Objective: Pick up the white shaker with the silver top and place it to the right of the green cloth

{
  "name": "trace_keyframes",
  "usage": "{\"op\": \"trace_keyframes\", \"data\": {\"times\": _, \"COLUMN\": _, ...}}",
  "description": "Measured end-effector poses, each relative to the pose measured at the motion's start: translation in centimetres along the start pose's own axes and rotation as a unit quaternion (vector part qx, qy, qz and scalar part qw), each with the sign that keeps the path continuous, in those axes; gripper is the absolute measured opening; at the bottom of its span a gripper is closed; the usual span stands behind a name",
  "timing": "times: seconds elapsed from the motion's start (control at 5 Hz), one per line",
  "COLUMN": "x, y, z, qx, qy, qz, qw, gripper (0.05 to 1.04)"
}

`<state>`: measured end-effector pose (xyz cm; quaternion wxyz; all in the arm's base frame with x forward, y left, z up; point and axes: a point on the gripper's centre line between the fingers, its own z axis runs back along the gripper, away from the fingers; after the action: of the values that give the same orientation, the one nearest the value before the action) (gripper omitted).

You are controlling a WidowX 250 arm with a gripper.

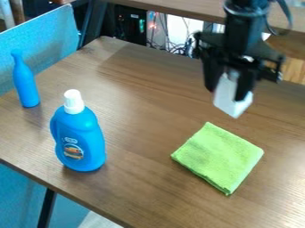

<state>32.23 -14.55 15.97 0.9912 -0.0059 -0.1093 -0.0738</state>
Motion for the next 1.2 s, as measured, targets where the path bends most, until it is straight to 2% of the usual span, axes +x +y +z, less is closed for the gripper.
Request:
{"op": "trace_keyframes", "data": {"times": 0.2, "x": -1.5, "y": -3.6, "z": -0.9, "qx": -0.056, "qy": 0.01, "qz": -0.022, "qw": 0.9981, "gripper": 0.594}}
{"op": "trace_keyframes", "data": {"times": 0.4, "x": -2.3, "y": -6.9, "z": -3.2, "qx": -0.075, "qy": 0.061, "qz": -0.034, "qw": 0.9947, "gripper": 0.593}}
{"op": "trace_keyframes", "data": {"times": 0.6, "x": -2.0, "y": -8.7, "z": -4.8, "qx": -0.084, "qy": 0.086, "qz": -0.056, "qw": 0.9911, "gripper": 0.594}}
{"op": "trace_keyframes", "data": {"times": 0.8, "x": -1.2, "y": -9.6, "z": -6.4, "qx": -0.085, "qy": 0.107, "qz": -0.055, "qw": 0.9891, "gripper": 0.593}}
{"op": "trace_keyframes", "data": {"times": 1.0, "x": -1.0, "y": -9.5, "z": -7.0, "qx": -0.068, "qy": 0.118, "qz": -0.043, "qw": 0.9898, "gripper": 0.593}}
{"op": "trace_keyframes", "data": {"times": 1.2, "x": -1.3, "y": -10.1, "z": -7.5, "qx": -0.051, "qy": 0.139, "qz": -0.041, "qw": 0.9881, "gripper": 0.593}}
